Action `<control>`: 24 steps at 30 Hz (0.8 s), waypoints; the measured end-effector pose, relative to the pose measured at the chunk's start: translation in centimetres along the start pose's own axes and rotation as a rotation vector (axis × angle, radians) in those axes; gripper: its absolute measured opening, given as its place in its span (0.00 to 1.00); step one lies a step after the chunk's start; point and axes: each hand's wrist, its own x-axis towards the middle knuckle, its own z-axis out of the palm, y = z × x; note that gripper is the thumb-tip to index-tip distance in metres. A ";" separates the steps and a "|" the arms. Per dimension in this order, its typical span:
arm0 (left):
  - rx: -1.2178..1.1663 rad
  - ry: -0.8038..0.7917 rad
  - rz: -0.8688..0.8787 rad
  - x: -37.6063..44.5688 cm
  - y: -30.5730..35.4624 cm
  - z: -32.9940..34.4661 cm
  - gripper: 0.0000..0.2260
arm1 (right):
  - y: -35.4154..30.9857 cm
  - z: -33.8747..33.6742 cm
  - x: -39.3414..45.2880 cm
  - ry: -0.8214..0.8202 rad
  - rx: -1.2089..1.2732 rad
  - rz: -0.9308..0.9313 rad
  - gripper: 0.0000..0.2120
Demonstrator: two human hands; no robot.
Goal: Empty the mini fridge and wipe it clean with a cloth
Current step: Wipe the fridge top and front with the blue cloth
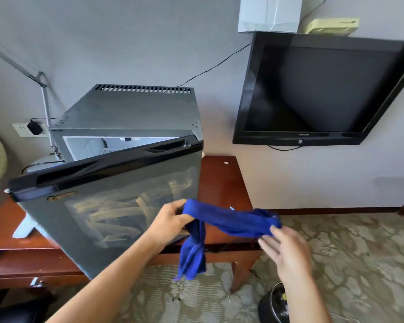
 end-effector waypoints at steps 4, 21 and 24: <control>-0.084 -0.010 0.021 0.7 2.9 3.3 0.15 | 5.0 -0.4 1.6 -0.083 -0.390 -0.021 0.36; 1.113 0.200 0.595 -3.5 8.3 -7.4 0.13 | 7.9 11.4 3.3 -0.442 -0.041 -0.055 0.17; 1.268 0.370 0.822 -3.9 10.0 -11.5 0.11 | 7.7 12.0 3.8 -0.386 0.035 0.019 0.12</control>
